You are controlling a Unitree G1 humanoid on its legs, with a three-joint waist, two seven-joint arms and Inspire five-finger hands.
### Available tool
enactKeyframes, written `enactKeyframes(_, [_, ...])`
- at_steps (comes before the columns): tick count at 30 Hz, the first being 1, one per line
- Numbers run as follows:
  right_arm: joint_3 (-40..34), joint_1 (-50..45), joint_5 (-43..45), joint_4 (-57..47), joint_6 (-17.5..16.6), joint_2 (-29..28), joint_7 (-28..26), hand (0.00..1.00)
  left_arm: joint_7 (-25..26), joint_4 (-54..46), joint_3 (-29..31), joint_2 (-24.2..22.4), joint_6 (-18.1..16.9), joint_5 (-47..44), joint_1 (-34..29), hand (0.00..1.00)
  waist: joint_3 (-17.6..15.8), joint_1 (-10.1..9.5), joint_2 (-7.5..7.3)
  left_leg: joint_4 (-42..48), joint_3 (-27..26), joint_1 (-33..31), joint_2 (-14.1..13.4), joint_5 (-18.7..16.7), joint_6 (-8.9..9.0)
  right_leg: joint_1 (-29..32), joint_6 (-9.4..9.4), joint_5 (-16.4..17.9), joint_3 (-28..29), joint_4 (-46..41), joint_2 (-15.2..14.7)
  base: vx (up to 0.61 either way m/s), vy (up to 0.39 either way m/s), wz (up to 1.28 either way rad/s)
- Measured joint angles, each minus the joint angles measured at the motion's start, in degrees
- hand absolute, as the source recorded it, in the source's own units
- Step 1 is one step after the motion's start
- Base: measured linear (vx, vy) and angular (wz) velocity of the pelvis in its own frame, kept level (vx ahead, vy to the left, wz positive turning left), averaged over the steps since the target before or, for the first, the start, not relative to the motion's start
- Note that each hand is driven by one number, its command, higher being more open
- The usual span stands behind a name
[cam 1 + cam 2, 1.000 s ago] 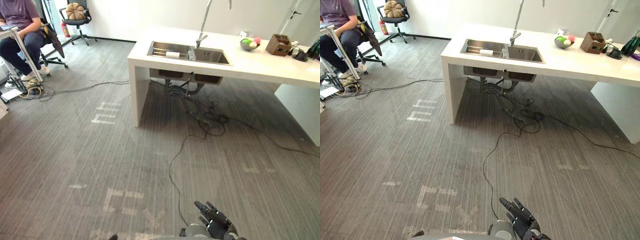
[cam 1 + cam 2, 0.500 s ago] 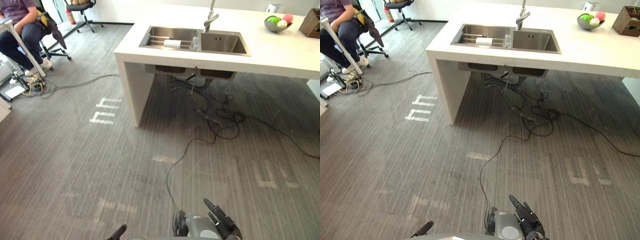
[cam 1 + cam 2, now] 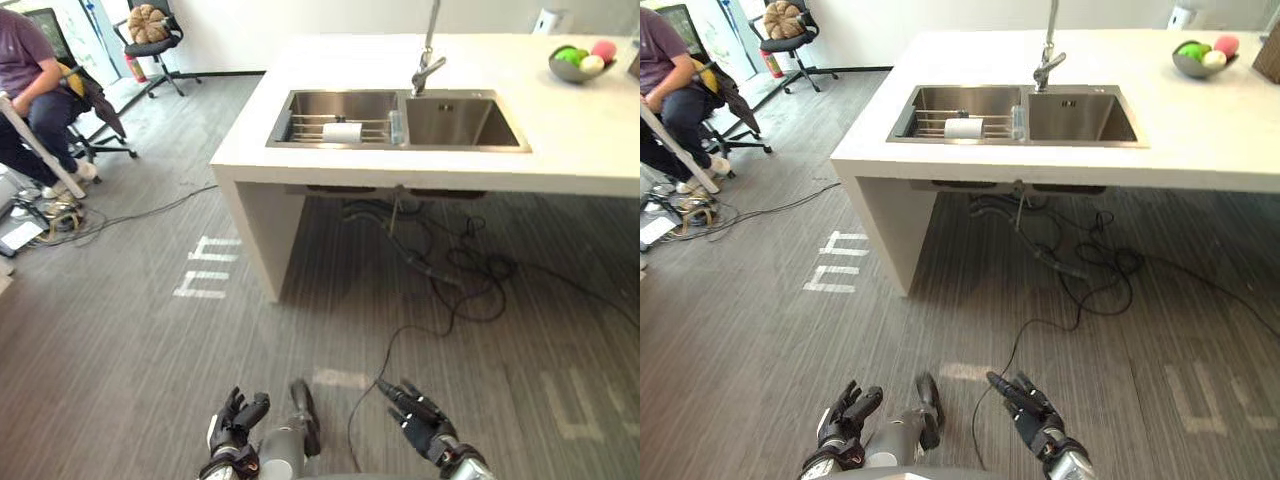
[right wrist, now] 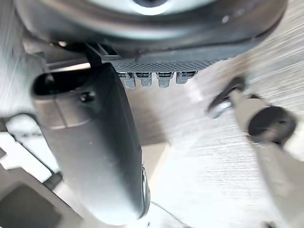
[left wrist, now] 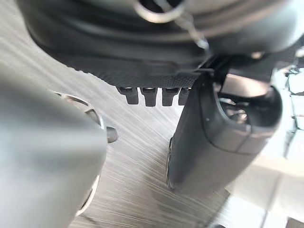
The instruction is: Walk over to the sink, pick up the cup, carry it to the dishwasher, place the cup inside the dishwasher, then close the dishwasher door
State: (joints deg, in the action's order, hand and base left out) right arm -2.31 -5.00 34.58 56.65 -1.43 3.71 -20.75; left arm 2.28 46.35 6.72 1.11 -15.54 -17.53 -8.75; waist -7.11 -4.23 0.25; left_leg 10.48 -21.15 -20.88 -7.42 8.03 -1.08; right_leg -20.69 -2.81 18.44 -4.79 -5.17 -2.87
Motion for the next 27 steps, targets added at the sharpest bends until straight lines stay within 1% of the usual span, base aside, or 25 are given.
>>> enactKeyframes(1, [0.19, 0.34, -0.31, 0.36, 0.35, -0.39, 0.29, 1.00, 1.03, -2.41, -0.90, 0.28, -0.16, 0.08, 0.03, 1.00, 0.39, 0.38, -0.71, 0.65, 0.08, -0.48, 0.72, 0.39, -0.53, 1.44, 0.64, -0.32, 0.80, -2.55, -0.92, 0.64, 0.282, -0.07])
enactKeyframes(2, [0.48, -0.20, -0.46, 0.35, 1.02, -0.92, 1.05, 1.00, 3.27, -8.93, -3.14, 0.64, -0.32, 0.19, 0.07, 1.00, 0.91, 1.04, -1.63, 0.88, 0.06, -0.01, 2.42, 0.80, -1.12, 4.20, 3.38, -1.93, 2.03, -8.91, -2.67, 0.62, 0.327, 0.17])
enactKeyframes(3, [0.46, -0.66, -0.45, -0.04, 1.79, -1.16, 2.25, 1.00, 4.97, -15.79, -5.25, 0.84, -0.71, 0.87, 0.71, 1.00, 1.36, 1.60, -2.72, 0.75, -0.13, 1.77, 4.65, -0.78, -4.23, 6.15, 6.87, -4.08, 2.46, -16.36, -4.58, 0.62, 0.334, 0.27])
enactKeyframes(4, [0.41, -0.87, -0.41, -0.16, 2.19, -1.22, 2.80, 1.00, 5.53, -18.76, -6.22, 0.81, -0.94, 1.29, 1.46, 1.00, 1.55, 2.01, -3.07, 0.48, -0.05, 3.06, 5.76, -1.65, -5.39, 7.38, 9.25, -5.94, 2.50, -20.74, -5.46, 0.71, 0.367, 0.31])
enactKeyframes(5, [0.37, -1.10, -0.35, -0.95, 2.83, -1.46, 3.75, 1.00, 6.67, -23.96, -7.30, 0.80, -1.59, 2.68, 3.49, 1.00, 1.66, 2.63, -3.61, -0.82, 0.14, 6.52, 7.48, -3.27, -6.34, 10.50, 18.37, -12.32, 3.22, -30.63, -7.19, 0.65, 0.309, 0.21])
enactKeyframes(6, [0.48, -1.76, -0.30, -2.76, 3.75, -1.65, 4.11, 1.00, 7.67, -28.91, -7.77, 0.72, -2.15, 4.44, 5.62, 1.00, 1.45, 3.49, -4.03, -2.23, 0.41, 10.65, 8.62, -4.45, -5.44, 14.92, 18.22, -15.84, 3.11, -42.69, -9.05, 0.61, 0.282, 0.08])
enactKeyframes(7, [0.52, -2.25, -0.25, -3.90, 4.06, -1.82, 4.01, 1.00, 8.14, -31.05, -7.80, 1.00, -2.45, 5.35, 6.61, 1.00, 1.38, 3.79, -4.28, -2.95, 0.33, 12.80, 9.15, -5.16, -5.02, 17.41, 17.97, -15.84, 1.35, -49.07, -10.62, 0.42, 0.165, -0.11])
enactKeyframes(8, [0.59, -3.43, -0.03, -6.13, 4.49, -1.76, 3.97, 1.00, 9.19, -34.31, -8.38, 1.31, -3.74, 7.00, 8.46, 1.00, 1.53, 4.23, -4.61, -4.67, 0.08, 17.24, 9.63, -6.57, -4.34, 21.53, 13.92, -14.75, -2.51, -58.03, -13.50, 0.32, 0.110, -0.21])
enactKeyframes(9, [0.90, -4.36, -0.04, -7.76, 4.63, -1.44, 4.01, 1.00, 10.62, -37.13, -9.57, 1.58, -5.32, 9.40, 10.06, 1.00, 1.57, 4.64, -4.54, -6.20, -0.04, 20.83, 9.51, -7.65, -3.23, 25.43, 10.10, -12.39, -4.95, -61.06, -14.16, 0.37, 0.108, -0.18])
enactKeyframes(10, [1.15, -4.42, -0.02, -8.22, 4.16, -1.24, 4.13, 1.00, 11.23, -38.25, -10.12, 1.89, -6.25, 10.53, 10.76, 1.00, 1.61, 5.03, -4.44, -6.80, -0.05, 22.05, 9.39, -7.95, -2.97, 27.23, 9.00, -11.33, -5.90, -60.65, -14.05, 0.36, 0.054, -0.04])
enactKeyframes(12, [1.30, -3.87, 0.15, -8.98, 3.36, -1.10, 4.77, 1.00, 12.17, -40.13, -11.29, 2.99, -8.23, 13.18, 12.93, 1.00, 1.53, 6.04, -4.21, -7.98, 0.16, 24.89, 9.02, -8.43, -2.55, 31.60, 8.09, -8.20, -9.04, -52.96, -13.45, 0.37, -0.010, 0.02])
enactKeyframes(13, [1.37, -3.33, 0.12, -9.04, 3.43, -0.99, 5.08, 1.00, 12.46, -40.28, -11.45, 3.07, -8.60, 13.86, 13.98, 1.00, 1.28, 6.45, -3.78, -8.21, 0.26, 26.65, 8.44, -8.93, -1.80, 32.54, 7.39, -6.71, -11.24, -44.27, -12.52, 0.38, -0.102, -0.03])
enactKeyframes(14, [1.44, -3.31, 0.07, -9.73, 3.72, -0.83, 5.17, 1.00, 12.90, -40.54, -11.33, 2.98, -8.56, 14.12, 14.54, 1.00, 0.94, 6.75, -3.26, -8.19, 0.46, 28.12, 7.51, -9.96, -0.56, 32.57, 6.96, -6.73, -13.36, -33.82, -11.36, 0.37, -0.128, -0.04])
enactKeyframes(15, [1.44, -3.44, 0.04, -10.40, 4.11, -0.59, 5.32, 1.00, 12.98, -41.06, -11.19, 2.86, -8.52, 14.12, 14.55, 1.00, 0.67, 6.76, -2.85, -8.10, 0.47, 28.80, 6.87, -10.60, -0.18, 32.35, 6.77, -7.07, -14.18, -28.66, -10.60, 0.39, -0.211, -0.04])
enactKeyframes(16, [1.42, -3.78, -0.01, -12.37, 5.81, -0.12, 6.08, 1.00, 13.66, -42.66, -11.00, 2.80, -8.54, 14.28, 14.53, 1.00, 0.02, 6.72, -1.81, -7.05, 0.53, 30.56, 4.69, -12.74, 1.56, 31.36, 6.67, -11.46, -13.98, -14.26, -7.94, 0.32, -0.199, -0.05])
enactKeyframes(18, [1.51, -4.69, -0.45, -14.24, 7.00, 0.25, 6.26, 1.00, 14.97, -44.60, -11.02, 2.71, -8.78, 14.69, 14.25, 1.00, -0.09, 6.69, -1.75, -4.01, 1.15, 31.48, 3.24, -15.72, 3.46, 30.55, 7.04, -15.85, -11.25, -7.93, -6.95, 0.35, -0.258, 0.07])
enactKeyframes(19, [1.58, -5.34, -0.53, -14.92, 7.28, 0.23, 6.18, 1.00, 15.54, -45.19, -11.04, 2.60, -9.30, 15.24, 14.14, 1.00, 0.02, 6.72, -1.96, -2.66, 1.66, 31.82, 2.94, -17.34, 4.14, 29.85, 6.62, -17.15, -9.48, -6.78, -7.00, 0.40, -0.369, 0.18])
enactKeyframes(20, [1.75, -6.47, -0.65, -16.30, 7.72, -0.22, 5.97, 1.00, 16.80, -47.24, -11.09, 2.55, -10.47, 16.28, 13.43, 1.00, 0.32, 6.71, -2.50, -0.41, 2.26, 33.34, 2.39, -20.46, 5.69, 28.52, 5.56, -22.62, -7.74, -6.89, -6.97, 0.44, -0.432, 0.18])
enactKeyframes(21, [1.76, -6.61, -1.01, -17.61, 8.74, 1.34, 5.86, 1.00, 18.28, -49.40, -11.64, 1.01, -12.06, 17.71, 12.06, 1.00, 1.29, 6.81, 0.32, 0.05, 2.52, 34.29, -0.53, -21.85, 7.32, 28.18, 4.52, -20.56, -8.66, -9.06, -4.63, 0.55, -0.487, 0.19])
enactKeyframes(22, [2.16, -6.78, -0.99, -17.99, 9.69, 2.87, 5.73, 1.00, 18.97, -51.44, -11.97, -0.13, -12.88, 19.38, 11.76, 1.00, 2.10, 6.80, 2.08, -0.32, 2.55, 34.56, -2.48, -21.65, 7.72, 28.31, 3.69, -18.54, -9.98, -9.92, -3.16, 0.56, -0.400, 0.23])
enactKeyframes(23, [2.58, -6.36, -0.98, -17.67, 11.15, 4.02, 5.86, 1.00, 19.25, -54.01, -12.41, -0.97, -14.05, 21.74, 11.82, 1.00, 2.86, 6.73, 3.67, 0.47, 2.21, 34.85, -4.08, -20.96, 9.22, 28.04, 2.81, -16.18, -10.97, -10.79, -1.77, 0.45, -0.277, 0.20])
enactKeyframes(24, [2.69, -6.29, -1.05, -17.62, 11.65, 4.09, 5.92, 1.00, 19.35, -55.35, -12.71, -1.06, -14.17, 22.74, 11.81, 1.00, 2.81, 6.72, 3.70, 2.63, 1.95, 34.34, -4.98, -20.65, 9.57, 27.30, 2.55, -15.26, -11.24, -10.87, -1.29, 0.35, -0.212, 0.15])
enactKeyframes(25, [2.91, -6.33, -1.24, -17.77, 12.52, 4.14, 5.83, 1.00, 19.62, -57.08, -13.21, -1.17, -14.13, 24.20, 11.81, 1.00, 2.60, 6.55, 3.42, 9.42, 2.17, 32.23, -6.78, -20.32, 9.55, 25.72, 2.14, -14.03, -11.62, -10.69, -0.69, 0.38, -0.294, 0.12])
enactKeyframes(26, [3.20, -6.76, -2.03, -18.43, 13.47, 4.29, 5.68, 1.00, 19.70, -58.39, -13.70, -1.39, -13.92, 25.89, 11.78, 1.00, 2.55, 6.56, 3.36, 22.95, 2.95, 26.67, -10.40, -18.49, 8.46, 23.09, 1.48, -12.84, -12.10, -9.44, 0.35, 0.44, -0.321, 0.04])
enactKeyframes(27, [3.94, -7.18, -2.70, -18.85, 13.87, 4.40, 5.71, 1.00, 19.52, -59.15, -13.92, -1.23, -13.01, 27.60, 11.41, 1.00, 2.67, 6.18, 3.17, 30.90, 2.12, 23.25, -13.67, -18.46, 9.01, 20.01, 1.69, -12.49, -12.13, -7.54, 1.23, 0.36, -0.257, -0.04])
